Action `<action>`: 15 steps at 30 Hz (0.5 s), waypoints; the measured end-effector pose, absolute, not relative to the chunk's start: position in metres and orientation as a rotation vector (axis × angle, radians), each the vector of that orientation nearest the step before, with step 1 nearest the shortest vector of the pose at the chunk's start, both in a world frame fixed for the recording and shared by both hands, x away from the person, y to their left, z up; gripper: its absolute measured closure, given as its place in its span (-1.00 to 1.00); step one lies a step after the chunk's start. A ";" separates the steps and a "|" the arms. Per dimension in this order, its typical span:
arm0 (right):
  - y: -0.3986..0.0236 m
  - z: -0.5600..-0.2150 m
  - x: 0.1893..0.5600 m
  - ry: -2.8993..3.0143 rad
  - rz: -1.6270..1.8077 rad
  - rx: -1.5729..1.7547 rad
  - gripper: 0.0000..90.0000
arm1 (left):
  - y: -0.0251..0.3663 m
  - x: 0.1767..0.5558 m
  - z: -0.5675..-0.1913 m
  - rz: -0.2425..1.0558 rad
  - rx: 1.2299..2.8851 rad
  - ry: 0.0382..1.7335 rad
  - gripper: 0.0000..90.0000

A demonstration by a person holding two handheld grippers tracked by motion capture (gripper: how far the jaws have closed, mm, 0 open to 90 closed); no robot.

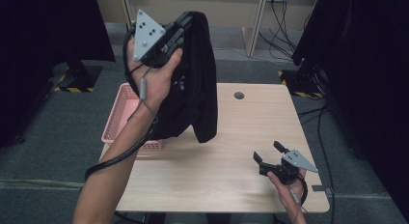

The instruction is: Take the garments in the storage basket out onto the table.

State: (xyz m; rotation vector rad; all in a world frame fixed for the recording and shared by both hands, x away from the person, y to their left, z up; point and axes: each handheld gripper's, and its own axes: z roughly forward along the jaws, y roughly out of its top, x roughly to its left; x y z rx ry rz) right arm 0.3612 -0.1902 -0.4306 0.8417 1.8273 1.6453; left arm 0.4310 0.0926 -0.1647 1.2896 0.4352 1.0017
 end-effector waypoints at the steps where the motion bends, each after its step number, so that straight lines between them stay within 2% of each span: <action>1: -0.190 -0.431 0.361 1.827 1.645 0.842 -0.86 | 0.093 0.431 -0.165 1.002 1.290 0.435 0.91; 8: -0.146 -0.410 0.368 1.862 1.707 0.744 -0.86 | 0.079 0.433 -0.167 0.992 1.310 0.429 0.91; 15: -0.126 -0.404 0.376 1.869 1.726 0.727 -0.86 | 0.069 0.432 -0.167 0.985 1.325 0.412 0.91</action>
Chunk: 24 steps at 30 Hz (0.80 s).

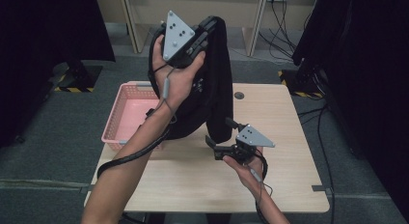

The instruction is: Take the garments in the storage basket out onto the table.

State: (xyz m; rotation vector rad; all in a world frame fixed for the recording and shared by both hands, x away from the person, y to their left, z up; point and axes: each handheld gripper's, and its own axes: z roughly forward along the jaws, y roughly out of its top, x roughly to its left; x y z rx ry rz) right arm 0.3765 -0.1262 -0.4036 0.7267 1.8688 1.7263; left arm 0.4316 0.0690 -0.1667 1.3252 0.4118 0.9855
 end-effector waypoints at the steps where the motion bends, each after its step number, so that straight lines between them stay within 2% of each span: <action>1: -0.124 -0.403 0.377 1.870 1.728 0.726 -0.86 | 0.068 0.432 -0.167 0.985 1.327 0.411 0.91; 18: -0.089 -0.400 0.399 1.818 1.713 0.819 -0.86 | 0.045 0.426 -0.165 0.981 1.345 0.384 0.90; 20: -0.087 -0.400 0.402 1.802 1.695 0.843 -0.73 | 0.044 0.425 -0.164 0.978 1.342 0.383 0.90; 22: -0.084 -0.400 0.405 1.785 1.679 0.875 -0.49 | 0.042 0.424 -0.164 0.977 1.340 0.378 0.90; 24: -0.083 -0.400 0.408 1.767 1.678 0.902 -0.09 | 0.041 0.423 -0.164 0.976 1.340 0.372 0.90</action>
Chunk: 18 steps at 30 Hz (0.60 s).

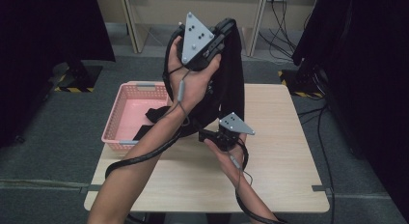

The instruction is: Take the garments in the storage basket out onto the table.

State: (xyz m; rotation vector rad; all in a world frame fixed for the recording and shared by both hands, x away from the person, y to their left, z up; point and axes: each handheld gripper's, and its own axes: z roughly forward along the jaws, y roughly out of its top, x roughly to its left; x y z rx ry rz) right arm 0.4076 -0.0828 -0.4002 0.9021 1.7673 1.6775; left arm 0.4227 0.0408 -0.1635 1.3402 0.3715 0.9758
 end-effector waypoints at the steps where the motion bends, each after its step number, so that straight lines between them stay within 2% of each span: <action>1: -0.083 -0.400 0.409 1.757 1.672 0.910 0.07 | 0.040 0.422 -0.164 0.975 1.342 0.368 0.90; 4: -0.084 -0.398 0.411 1.739 1.662 0.908 0.51 | 0.042 0.424 -0.164 0.977 1.344 0.373 0.90; 7: -0.087 -0.394 0.409 1.723 1.637 0.892 0.73 | 0.047 0.427 -0.166 0.977 1.337 0.392 0.89; 11: -0.096 -0.392 0.408 1.722 1.622 0.888 0.89 | 0.053 0.430 -0.168 0.987 1.334 0.407 0.89; 18: -0.118 -0.382 0.407 1.674 1.544 0.904 0.95 | 0.059 0.434 -0.172 1.003 1.328 0.429 0.89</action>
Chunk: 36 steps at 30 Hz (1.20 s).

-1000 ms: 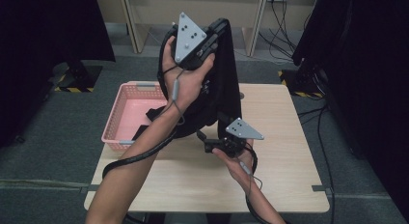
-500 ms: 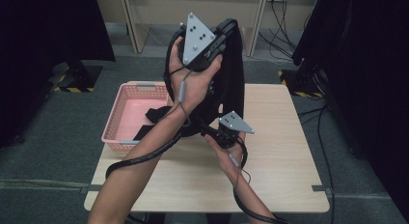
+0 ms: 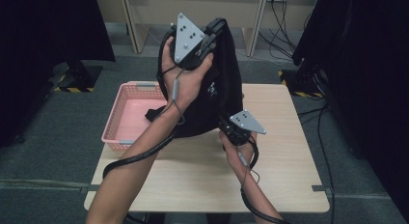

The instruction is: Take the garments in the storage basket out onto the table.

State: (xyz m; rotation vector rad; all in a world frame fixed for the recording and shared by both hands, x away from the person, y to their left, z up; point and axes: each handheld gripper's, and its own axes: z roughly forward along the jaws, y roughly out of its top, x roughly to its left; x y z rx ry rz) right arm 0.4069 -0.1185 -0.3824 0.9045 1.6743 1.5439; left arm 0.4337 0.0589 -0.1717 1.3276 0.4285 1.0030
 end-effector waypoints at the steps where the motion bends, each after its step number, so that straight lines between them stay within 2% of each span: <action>1: -0.123 -0.380 0.408 1.665 1.530 0.911 0.95 | 0.059 0.434 -0.172 1.005 1.326 0.428 0.89; 21: -0.210 -0.323 0.428 1.387 1.443 1.006 0.94 | 0.053 0.423 -0.167 1.007 1.298 0.352 0.91; 27: -0.213 -0.308 0.430 1.398 1.417 0.971 0.94 | 0.053 0.432 -0.181 0.974 1.348 0.387 0.83; 36: -0.228 -0.277 0.439 1.388 1.385 0.984 0.94 | 0.054 0.438 -0.225 0.920 1.432 0.403 0.54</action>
